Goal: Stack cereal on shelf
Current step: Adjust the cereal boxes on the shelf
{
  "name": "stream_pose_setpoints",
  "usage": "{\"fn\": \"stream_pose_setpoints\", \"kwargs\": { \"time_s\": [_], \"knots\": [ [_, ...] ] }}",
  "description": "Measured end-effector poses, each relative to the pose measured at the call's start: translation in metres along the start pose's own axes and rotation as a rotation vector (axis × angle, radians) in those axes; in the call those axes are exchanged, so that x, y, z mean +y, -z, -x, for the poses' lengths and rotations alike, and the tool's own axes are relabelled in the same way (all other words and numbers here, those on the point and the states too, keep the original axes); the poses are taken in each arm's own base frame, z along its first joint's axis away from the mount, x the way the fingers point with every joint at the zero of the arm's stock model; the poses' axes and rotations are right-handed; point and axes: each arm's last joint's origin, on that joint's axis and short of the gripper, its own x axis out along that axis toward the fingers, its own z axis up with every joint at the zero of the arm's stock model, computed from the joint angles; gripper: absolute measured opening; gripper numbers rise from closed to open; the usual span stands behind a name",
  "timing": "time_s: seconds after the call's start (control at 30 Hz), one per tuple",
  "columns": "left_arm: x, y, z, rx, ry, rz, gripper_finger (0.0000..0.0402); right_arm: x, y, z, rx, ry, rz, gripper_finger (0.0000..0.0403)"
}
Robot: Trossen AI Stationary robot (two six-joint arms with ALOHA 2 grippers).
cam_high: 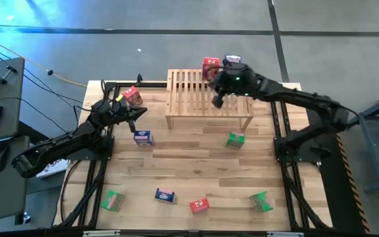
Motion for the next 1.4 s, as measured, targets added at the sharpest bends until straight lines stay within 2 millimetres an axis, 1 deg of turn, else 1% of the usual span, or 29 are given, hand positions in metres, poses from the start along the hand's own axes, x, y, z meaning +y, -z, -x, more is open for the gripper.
{"fn": "stream_pose_setpoints", "kwargs": {
  "time_s": [0.1, 0.17, 0.33, 0.5, 0.97, 1.4],
  "knots": [
    [0.0, 0.0, 0.0, 0.001, 0.0, 0.0, 0.0005, 0.0, 0.005, -0.022, 0.014, 0.109, -0.008, 0.0],
    [0.0, 0.0, 0.0, 0.002, 0.0, 0.001, 0.0005, 0.0, 0.007, -0.031, 0.023, 0.173, -0.021, 0.0],
    [0.0, 0.0, 0.0, 0.003, 0.0, 0.001, 0.0005, 0.001, 0.015, -0.047, 0.057, 0.252, -0.065, 0.0],
    [0.0, 0.0, 0.0, 0.004, -0.001, 0.001, 0.0005, 0.0, 0.02, -0.056, 0.074, 0.297, -0.063, 0.0],
    [0.0, 0.001, 0.0, 0.005, -0.015, -0.003, 0.0005, -0.018, 0.025, -0.058, 0.09, 0.346, -0.106, 0.0],
    [0.0, 0.001, 0.0, 0.005, -0.016, -0.002, 0.0005, -0.024, 0.026, -0.058, 0.078, 0.314, -0.14, 0.0]
  ]
}}
